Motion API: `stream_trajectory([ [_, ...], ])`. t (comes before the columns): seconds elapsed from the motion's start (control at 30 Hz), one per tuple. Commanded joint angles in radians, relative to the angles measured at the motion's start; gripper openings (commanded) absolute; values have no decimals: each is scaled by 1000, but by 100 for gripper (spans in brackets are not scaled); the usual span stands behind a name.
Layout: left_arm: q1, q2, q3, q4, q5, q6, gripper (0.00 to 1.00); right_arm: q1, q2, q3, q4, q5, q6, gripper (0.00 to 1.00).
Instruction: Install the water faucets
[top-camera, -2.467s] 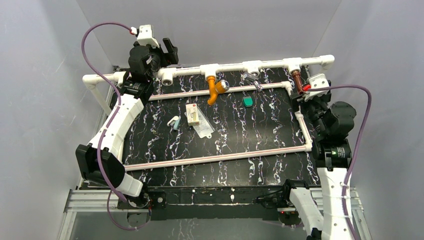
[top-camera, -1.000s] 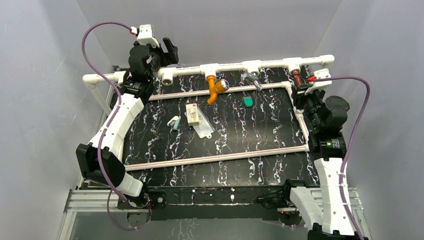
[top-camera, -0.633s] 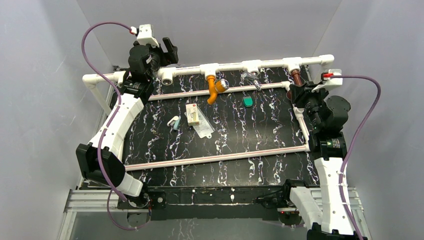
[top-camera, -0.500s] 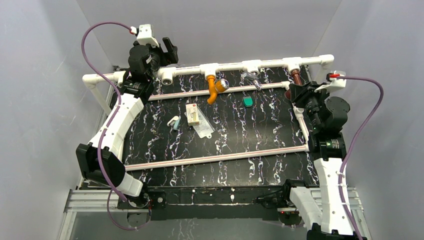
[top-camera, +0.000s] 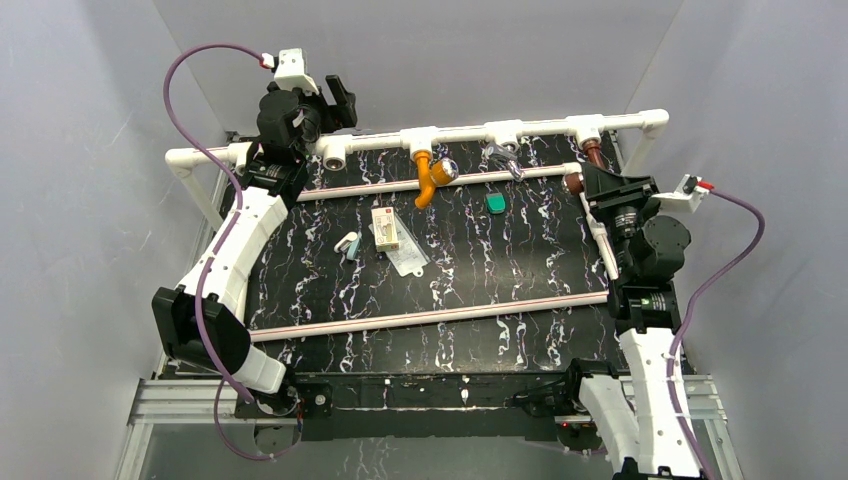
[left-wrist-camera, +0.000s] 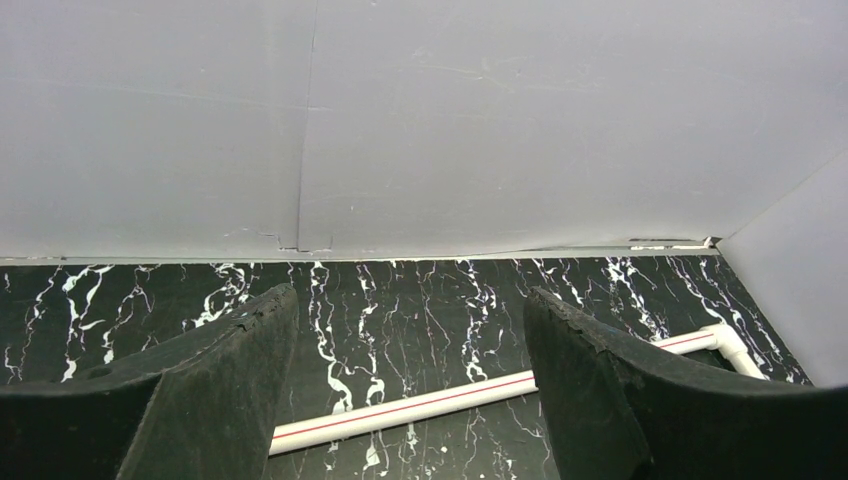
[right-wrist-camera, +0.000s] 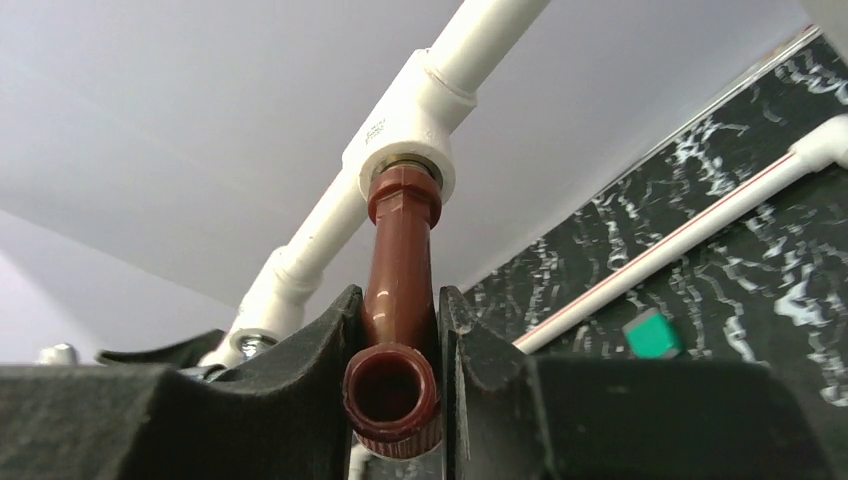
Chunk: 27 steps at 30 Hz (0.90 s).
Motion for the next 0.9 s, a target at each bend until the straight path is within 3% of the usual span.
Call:
stream_trajectory([
  [0.0,5,144,-111,-281,9,4,79,5,-35,-18,199,85,297,1],
  [0.37,5,148,-109,-282,16,3,79,4,-23,-4,97,122,752,1],
  [0.87,5,144,-110,-282,13,4,79,5,4,55,2,69,1104,1],
])
